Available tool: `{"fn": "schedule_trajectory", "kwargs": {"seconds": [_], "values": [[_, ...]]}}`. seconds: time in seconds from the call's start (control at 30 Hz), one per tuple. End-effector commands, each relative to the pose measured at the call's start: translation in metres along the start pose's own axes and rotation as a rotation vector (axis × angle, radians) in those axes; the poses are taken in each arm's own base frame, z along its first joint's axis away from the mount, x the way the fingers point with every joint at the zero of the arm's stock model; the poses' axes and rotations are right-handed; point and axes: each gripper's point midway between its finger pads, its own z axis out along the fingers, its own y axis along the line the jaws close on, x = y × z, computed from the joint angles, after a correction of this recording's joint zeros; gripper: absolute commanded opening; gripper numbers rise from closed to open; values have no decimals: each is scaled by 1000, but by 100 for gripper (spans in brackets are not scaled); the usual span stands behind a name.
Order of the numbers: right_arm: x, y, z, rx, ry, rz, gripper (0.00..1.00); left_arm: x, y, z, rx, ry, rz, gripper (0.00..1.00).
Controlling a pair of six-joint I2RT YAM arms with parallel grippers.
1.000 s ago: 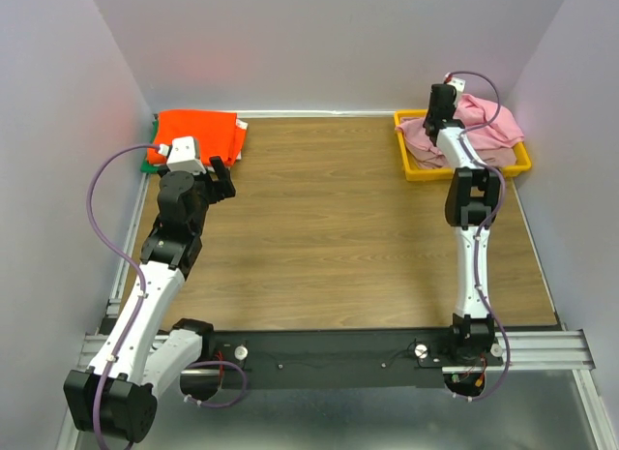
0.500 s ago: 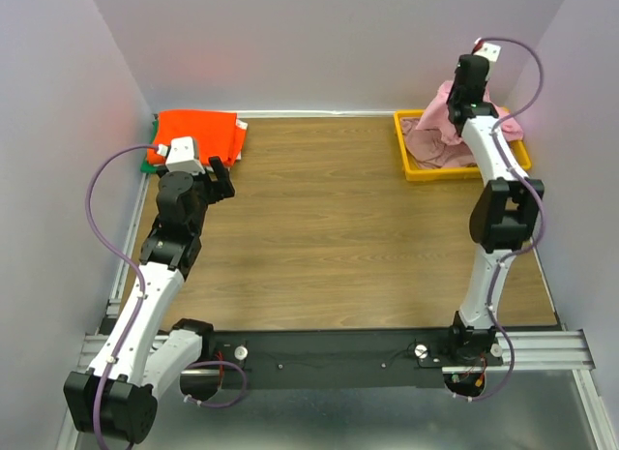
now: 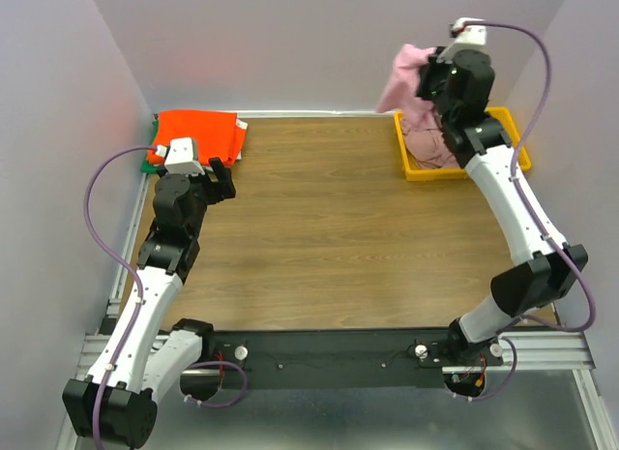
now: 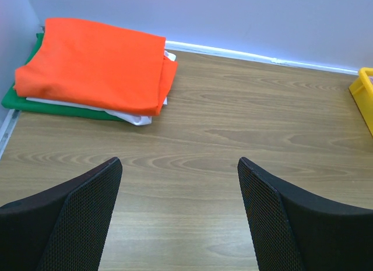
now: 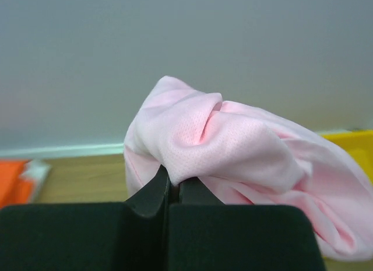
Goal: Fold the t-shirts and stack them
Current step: Move the tshirt to the center of the board
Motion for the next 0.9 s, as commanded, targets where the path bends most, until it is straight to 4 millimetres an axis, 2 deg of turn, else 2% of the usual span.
{"fn": "schedule_trajectory", "kwargs": {"seconds": [0.0,0.1,0.17,0.2,0.23,0.27,0.3,0.33,0.37,0.4,0.43,0.47,0.5,0.57,0.6,0.67,0.7,0.73,0.77,0.8,0.83,0.87], "values": [[0,118,-57,-432,31,69,0,-7,-5,-3,34,-29,-10,88],[13,169,-96,-647,108,148,0,-7,-5,-4,36,-30,-10,88],[10,180,-118,-723,128,188,0,-6,-5,-4,34,-29,-11,88],[10,183,-126,-745,137,201,1,-7,-5,-4,37,-31,-12,88],[23,182,-130,-754,172,205,1,-6,-5,-4,36,-30,-13,88],[15,176,-141,-751,151,217,1,-5,-6,-3,41,-25,-12,88],[22,165,-137,-684,154,230,11,-4,-7,-3,48,-21,-7,88],[29,155,-134,-627,159,235,25,-3,-8,-3,56,-19,-3,87],[57,138,-129,-536,199,233,49,-2,-9,-3,65,-15,9,88],[70,109,-115,-348,188,261,81,1,-19,-3,126,0,27,84],[86,94,-112,-263,199,258,91,4,-24,-3,154,11,41,81],[130,76,-111,-184,266,224,96,8,-27,-1,168,27,29,79],[141,65,-112,-135,271,210,100,12,-35,-1,208,46,15,76],[177,60,-120,-129,347,183,100,23,-43,1,231,88,-41,74],[208,57,-128,-135,420,168,100,27,-47,2,236,102,-59,74],[236,69,-145,-230,519,182,100,44,-58,2,251,151,-103,74],[262,75,-161,-287,605,200,100,48,-57,4,228,154,-117,73],[271,78,-168,-314,641,214,100,54,-64,3,239,166,-127,73],[281,79,-173,-321,669,218,100,70,-73,1,239,191,-125,73],[289,84,-181,-359,705,228,99,74,-77,2,218,189,-154,74],[300,84,-190,-373,737,217,99,89,-82,4,216,224,-155,73],[304,83,-193,-373,744,210,99,98,-89,3,223,248,-159,73]]}}
